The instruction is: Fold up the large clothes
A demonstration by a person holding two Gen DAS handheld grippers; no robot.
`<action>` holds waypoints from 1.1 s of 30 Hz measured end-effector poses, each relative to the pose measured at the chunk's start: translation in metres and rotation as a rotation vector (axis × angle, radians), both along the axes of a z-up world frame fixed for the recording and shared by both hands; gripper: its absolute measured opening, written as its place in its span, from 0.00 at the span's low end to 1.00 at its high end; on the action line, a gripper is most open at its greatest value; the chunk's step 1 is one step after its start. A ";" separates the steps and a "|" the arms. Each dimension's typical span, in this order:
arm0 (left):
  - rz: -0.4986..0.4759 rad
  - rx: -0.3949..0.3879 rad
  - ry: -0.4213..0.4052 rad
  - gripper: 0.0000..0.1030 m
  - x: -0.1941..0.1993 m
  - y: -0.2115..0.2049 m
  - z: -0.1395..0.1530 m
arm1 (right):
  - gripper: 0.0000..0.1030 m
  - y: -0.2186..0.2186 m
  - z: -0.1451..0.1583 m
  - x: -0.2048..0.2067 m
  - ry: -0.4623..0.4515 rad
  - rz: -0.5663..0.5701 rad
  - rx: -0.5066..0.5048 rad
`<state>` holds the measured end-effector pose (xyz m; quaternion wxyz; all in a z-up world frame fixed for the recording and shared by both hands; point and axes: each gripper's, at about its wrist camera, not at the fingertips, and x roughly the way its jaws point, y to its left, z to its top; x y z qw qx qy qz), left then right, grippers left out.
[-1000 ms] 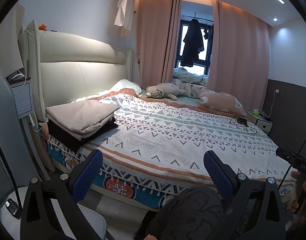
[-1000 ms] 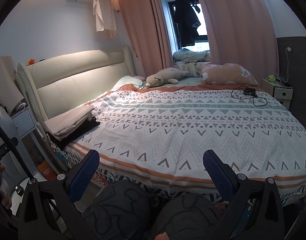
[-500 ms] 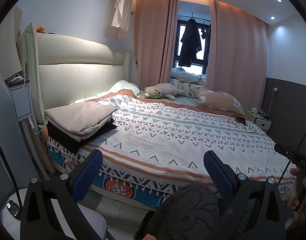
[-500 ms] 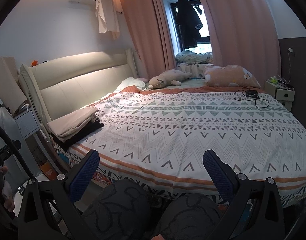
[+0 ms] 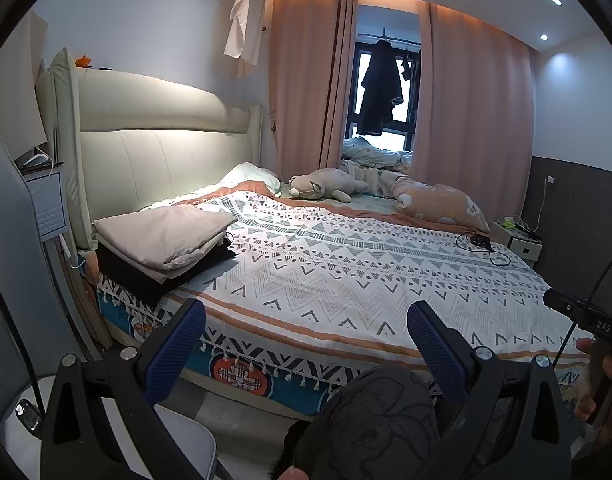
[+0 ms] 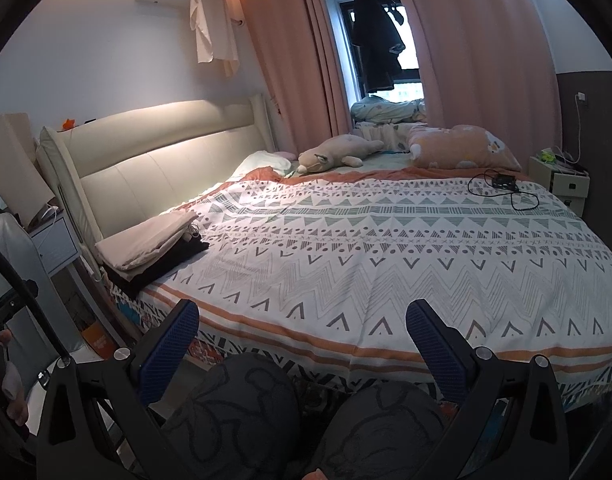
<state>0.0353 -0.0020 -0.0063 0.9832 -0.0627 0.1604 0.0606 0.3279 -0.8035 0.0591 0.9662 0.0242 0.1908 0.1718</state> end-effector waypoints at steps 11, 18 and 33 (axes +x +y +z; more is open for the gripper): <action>0.019 0.013 0.002 1.00 0.000 -0.003 -0.001 | 1.00 0.000 -0.002 0.000 0.003 -0.004 0.002; 0.006 0.013 0.008 1.00 0.001 -0.005 0.000 | 1.00 0.000 -0.004 0.005 0.008 -0.005 0.001; -0.018 0.000 0.004 1.00 0.004 -0.004 0.001 | 1.00 -0.003 -0.005 0.016 0.018 -0.015 0.009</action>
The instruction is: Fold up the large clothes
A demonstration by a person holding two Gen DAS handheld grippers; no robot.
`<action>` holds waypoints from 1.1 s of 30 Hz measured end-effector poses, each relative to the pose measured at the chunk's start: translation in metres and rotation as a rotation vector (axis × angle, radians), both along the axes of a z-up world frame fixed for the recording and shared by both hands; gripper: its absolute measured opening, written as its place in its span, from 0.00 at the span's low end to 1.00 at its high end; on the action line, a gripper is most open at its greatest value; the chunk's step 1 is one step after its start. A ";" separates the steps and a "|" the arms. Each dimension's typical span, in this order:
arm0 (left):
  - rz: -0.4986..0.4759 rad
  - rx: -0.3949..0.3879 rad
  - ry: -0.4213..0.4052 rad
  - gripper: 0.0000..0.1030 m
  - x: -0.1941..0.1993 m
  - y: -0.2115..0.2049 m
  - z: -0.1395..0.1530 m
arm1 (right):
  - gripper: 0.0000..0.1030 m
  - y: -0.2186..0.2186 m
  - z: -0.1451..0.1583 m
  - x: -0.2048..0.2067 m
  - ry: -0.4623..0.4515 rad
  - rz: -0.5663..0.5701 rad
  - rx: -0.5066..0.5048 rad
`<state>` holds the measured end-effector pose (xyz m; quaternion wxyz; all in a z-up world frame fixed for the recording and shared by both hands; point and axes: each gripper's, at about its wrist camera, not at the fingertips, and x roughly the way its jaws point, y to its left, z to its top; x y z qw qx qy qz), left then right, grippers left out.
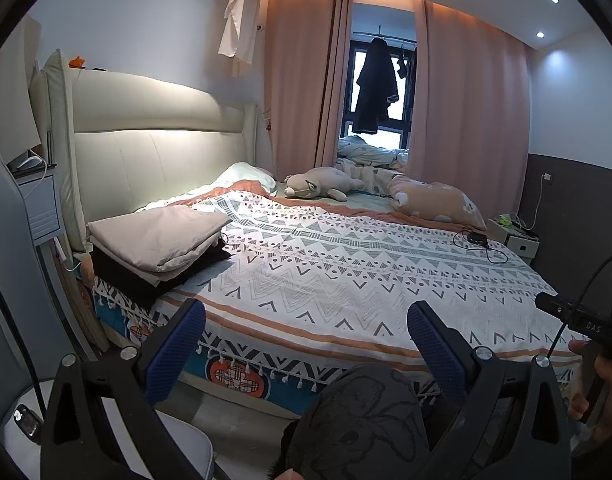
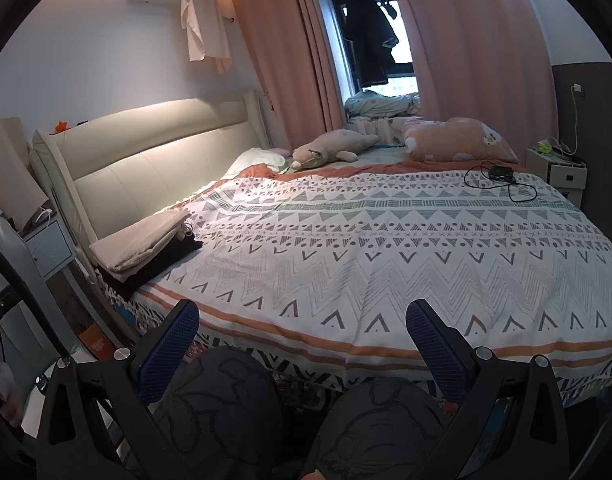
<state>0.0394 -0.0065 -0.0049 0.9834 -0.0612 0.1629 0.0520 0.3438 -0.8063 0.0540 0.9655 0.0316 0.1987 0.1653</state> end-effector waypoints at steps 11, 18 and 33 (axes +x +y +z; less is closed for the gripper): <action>0.001 0.006 -0.018 1.00 -0.001 -0.001 0.006 | 1.00 -0.004 0.000 0.005 -0.002 -0.009 0.014; -0.009 -0.014 -0.010 1.00 0.001 0.000 0.008 | 1.00 -0.004 -0.002 0.007 0.008 -0.011 0.015; -0.010 0.006 -0.034 1.00 0.001 -0.005 0.013 | 1.00 -0.009 -0.001 0.009 0.002 -0.021 0.021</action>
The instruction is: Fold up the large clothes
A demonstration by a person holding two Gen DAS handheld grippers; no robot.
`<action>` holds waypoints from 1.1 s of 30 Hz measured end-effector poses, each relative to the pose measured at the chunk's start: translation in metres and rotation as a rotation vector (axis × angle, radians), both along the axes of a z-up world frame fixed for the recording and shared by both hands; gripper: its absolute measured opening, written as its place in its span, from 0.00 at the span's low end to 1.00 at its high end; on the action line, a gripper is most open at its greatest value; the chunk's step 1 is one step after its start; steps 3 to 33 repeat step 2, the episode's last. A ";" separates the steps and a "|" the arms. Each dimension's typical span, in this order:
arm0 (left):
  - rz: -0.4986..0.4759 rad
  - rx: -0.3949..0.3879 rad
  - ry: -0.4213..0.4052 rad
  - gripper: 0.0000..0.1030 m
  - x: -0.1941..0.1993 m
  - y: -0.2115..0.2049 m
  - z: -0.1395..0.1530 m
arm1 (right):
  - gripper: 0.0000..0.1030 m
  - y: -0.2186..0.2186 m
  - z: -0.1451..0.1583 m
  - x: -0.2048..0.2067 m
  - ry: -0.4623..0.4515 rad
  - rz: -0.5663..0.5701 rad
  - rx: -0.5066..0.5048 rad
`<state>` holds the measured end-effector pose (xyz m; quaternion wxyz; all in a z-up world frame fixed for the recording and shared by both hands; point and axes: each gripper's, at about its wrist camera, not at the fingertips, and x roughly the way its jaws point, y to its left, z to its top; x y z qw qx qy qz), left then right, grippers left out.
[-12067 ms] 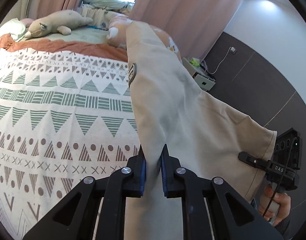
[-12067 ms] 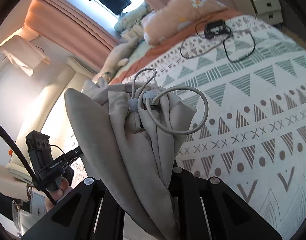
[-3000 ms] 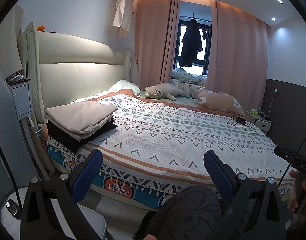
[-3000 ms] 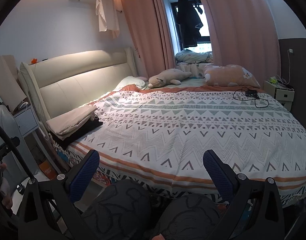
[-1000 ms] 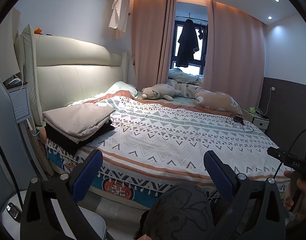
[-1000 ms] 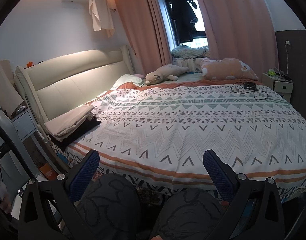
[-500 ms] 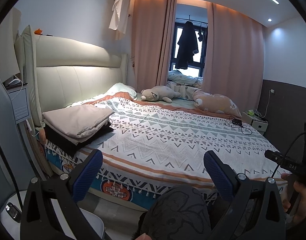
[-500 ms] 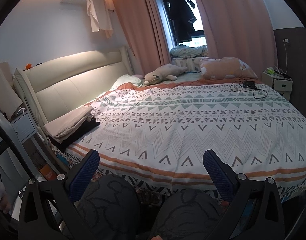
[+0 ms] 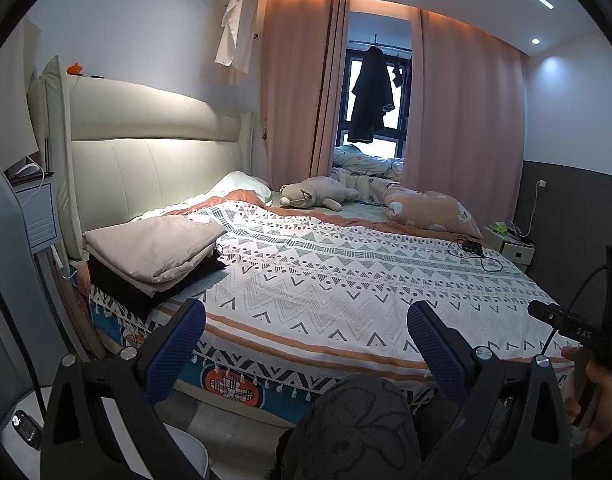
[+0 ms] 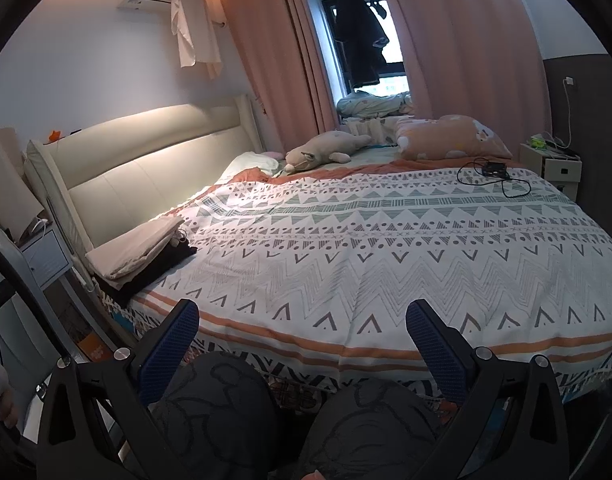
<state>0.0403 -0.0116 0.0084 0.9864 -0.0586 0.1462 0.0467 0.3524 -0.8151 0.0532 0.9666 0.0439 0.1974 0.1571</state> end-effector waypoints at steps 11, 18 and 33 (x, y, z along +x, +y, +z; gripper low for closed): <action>0.008 0.010 -0.004 1.00 0.002 -0.001 0.001 | 1.00 0.000 -0.001 0.002 -0.001 0.000 0.003; 0.008 0.010 -0.004 1.00 0.002 -0.001 0.001 | 1.00 0.000 -0.001 0.002 -0.001 0.000 0.003; 0.008 0.010 -0.004 1.00 0.002 -0.001 0.001 | 1.00 0.000 -0.001 0.002 -0.001 0.000 0.003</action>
